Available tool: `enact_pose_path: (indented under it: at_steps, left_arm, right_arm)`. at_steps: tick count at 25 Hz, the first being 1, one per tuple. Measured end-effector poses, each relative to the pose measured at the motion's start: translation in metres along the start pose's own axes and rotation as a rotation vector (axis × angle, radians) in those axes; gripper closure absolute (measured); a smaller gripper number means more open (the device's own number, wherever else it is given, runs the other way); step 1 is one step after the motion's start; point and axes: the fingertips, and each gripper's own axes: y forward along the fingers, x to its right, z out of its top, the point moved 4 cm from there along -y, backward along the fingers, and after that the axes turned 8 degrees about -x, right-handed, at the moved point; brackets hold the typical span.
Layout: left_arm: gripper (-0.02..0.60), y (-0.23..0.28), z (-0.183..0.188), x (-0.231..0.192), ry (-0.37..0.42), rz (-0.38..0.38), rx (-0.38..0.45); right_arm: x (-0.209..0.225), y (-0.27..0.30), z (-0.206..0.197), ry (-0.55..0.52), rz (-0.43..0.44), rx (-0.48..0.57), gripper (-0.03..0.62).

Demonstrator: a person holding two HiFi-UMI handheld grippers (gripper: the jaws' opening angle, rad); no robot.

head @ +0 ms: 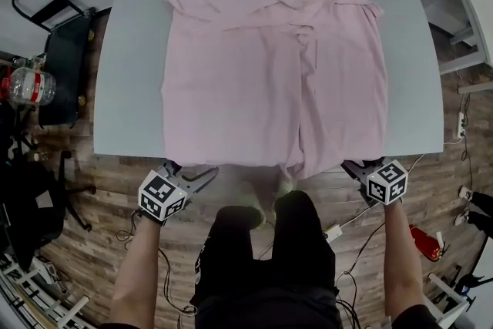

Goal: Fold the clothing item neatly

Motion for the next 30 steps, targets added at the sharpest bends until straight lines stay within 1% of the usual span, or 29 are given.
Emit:
enact_pose_path:
  at_steps: [1,2,3,4,7,10,13,16,20,23,25,28,30]
  left_arm:
    - [0.259,0.003,0.000,0.002,0.001,-0.011,-0.002]
    - [0.366,0.003,-0.001,0.005,-0.005,-0.019,-0.003]
    - [0.499,0.001,-0.002,0.009,-0.014,-0.032,-0.005]
    - [0.566,-0.003,-0.003,0.014,-0.024,-0.054,-0.008]
    - [0.569,-0.020,-0.005,0.034,-0.046,-0.142,-0.037]
    - [0.569,-0.041,-0.003,0.056,-0.091,-0.222,-0.060]
    - [0.569,-0.060,0.004,0.077,-0.147,-0.302,-0.059]
    - [0.569,-0.080,0.013,0.092,-0.183,-0.379,-0.061]
    - [0.569,-0.111,0.029,0.120,-0.246,-0.549,-0.045]
    - [0.569,-0.135,0.046,0.142,-0.290,-0.659,0.007]
    - [0.569,-0.150,0.057,0.152,-0.313,-0.696,0.059]
    - [0.569,-0.169,0.078,0.152,-0.343,-0.701,0.154]
    - [0.569,-0.178,0.094,0.142,-0.368,-0.677,0.210]
  right_arm:
    - [-0.003,0.002,-0.002,0.007,0.012,-0.005,0.343]
    - [-0.007,0.002,-0.004,0.024,0.023,-0.007,0.451]
    - [-0.012,-0.001,-0.008,0.044,0.035,-0.008,0.541]
    - [-0.017,-0.006,-0.011,0.064,0.052,-0.011,0.561]
    - [-0.039,-0.026,-0.017,0.124,0.118,-0.025,0.566]
    - [-0.067,-0.051,-0.016,0.192,0.179,-0.043,0.566]
    - [-0.092,-0.080,-0.006,0.241,0.218,-0.046,0.566]
    - [-0.107,-0.107,0.008,0.266,0.241,-0.034,0.568]
    - [-0.122,-0.140,0.016,0.300,0.298,-0.022,0.568]
    - [-0.133,-0.164,0.019,0.304,0.350,-0.017,0.567]
    - [-0.139,-0.181,0.024,0.308,0.378,-0.001,0.566]
    - [-0.140,-0.202,0.043,0.302,0.394,0.052,0.566]
    - [-0.137,-0.210,0.062,0.297,0.391,0.101,0.566]
